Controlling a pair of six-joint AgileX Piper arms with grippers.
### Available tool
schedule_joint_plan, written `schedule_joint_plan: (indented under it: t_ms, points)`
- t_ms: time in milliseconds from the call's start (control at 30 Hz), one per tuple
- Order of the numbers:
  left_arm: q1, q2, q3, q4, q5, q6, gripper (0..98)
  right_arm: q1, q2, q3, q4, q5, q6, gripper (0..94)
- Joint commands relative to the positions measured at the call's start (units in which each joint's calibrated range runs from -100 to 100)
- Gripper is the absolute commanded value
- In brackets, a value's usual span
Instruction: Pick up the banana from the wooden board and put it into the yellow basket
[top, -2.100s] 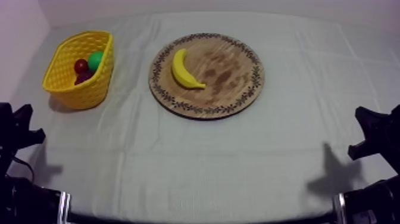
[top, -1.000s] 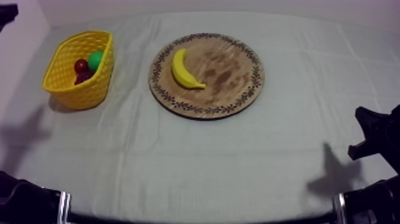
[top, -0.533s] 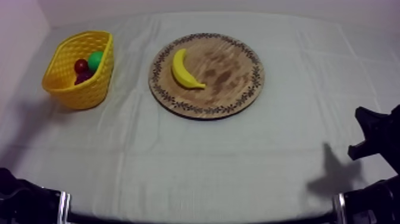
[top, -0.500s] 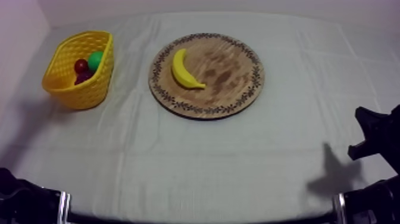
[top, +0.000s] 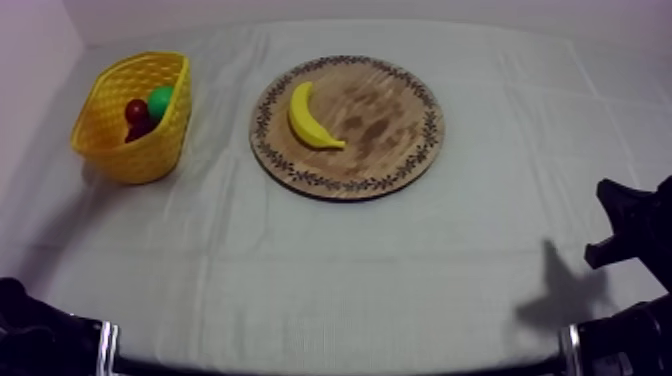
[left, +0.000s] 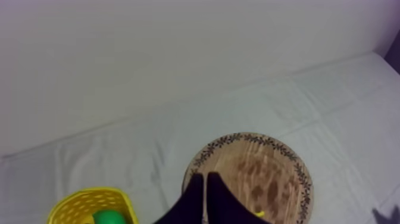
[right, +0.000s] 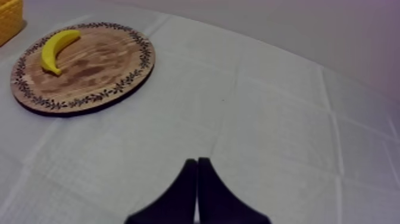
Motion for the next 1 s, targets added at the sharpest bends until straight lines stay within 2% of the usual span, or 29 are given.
schedule_joint_plan:
  t_ms: [0,333,533,967]
  points:
    - [0.4,3.1,-0.9,-0.10,0.6,0.4,0.0,0.0,0.0,0.0,0.0,0.0,0.0,0.3]
    - [2.5,14.3,-7.8,-0.92,3.2,3.2,0.0,0.0,0.0,0.0,0.0,0.0,0.0,0.3]
    - [3.9,19.4,-11.0,-1.82,5.3,6.0,0.0,0.0,0.0,0.0,0.0,0.0,0.0,0.3]
    - [6.5,30.6,-19.1,-6.41,10.3,18.3,0.0,0.0,0.0,0.0,0.0,0.0,0.0,0.3]
